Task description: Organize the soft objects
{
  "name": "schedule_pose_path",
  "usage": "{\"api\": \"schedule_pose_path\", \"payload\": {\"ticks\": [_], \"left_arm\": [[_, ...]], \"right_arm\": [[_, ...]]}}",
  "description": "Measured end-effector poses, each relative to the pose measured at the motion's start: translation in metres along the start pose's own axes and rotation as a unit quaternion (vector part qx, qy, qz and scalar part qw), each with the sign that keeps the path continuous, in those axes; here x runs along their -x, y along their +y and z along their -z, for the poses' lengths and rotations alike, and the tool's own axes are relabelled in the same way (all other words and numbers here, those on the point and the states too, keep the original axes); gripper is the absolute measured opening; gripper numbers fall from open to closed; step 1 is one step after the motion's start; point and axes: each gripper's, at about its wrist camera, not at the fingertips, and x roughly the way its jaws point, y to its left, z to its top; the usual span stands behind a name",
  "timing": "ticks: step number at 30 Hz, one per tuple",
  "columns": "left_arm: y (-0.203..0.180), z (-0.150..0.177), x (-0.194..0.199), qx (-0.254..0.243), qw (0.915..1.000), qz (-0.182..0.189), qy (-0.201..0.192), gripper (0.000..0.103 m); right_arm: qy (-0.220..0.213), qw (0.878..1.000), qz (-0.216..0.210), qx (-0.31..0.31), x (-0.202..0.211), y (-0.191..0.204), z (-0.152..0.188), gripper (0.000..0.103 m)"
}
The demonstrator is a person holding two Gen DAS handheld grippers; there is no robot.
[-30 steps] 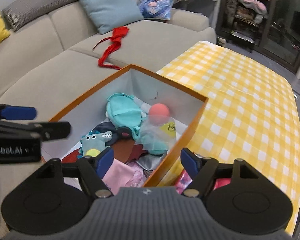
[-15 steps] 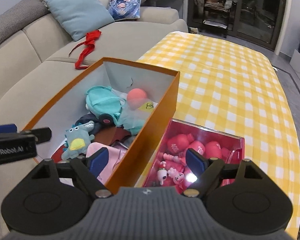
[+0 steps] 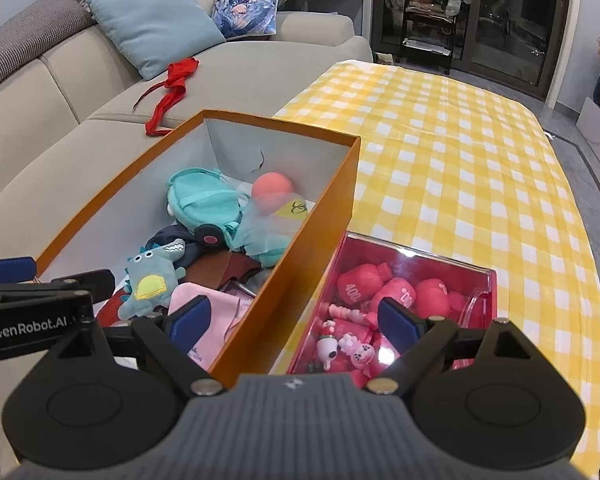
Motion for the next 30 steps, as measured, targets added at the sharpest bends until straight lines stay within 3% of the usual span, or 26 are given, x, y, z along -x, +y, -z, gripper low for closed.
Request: {"api": "schedule_pose_path", "payload": {"ticks": [30], "left_arm": [[-0.0007,-0.0017,-0.0027,-0.016,0.9998,-0.007,0.01,0.1]], "right_arm": [[0.002,1.0,0.0,0.002,-0.0026,0.0025,-0.0007,0.089]]}}
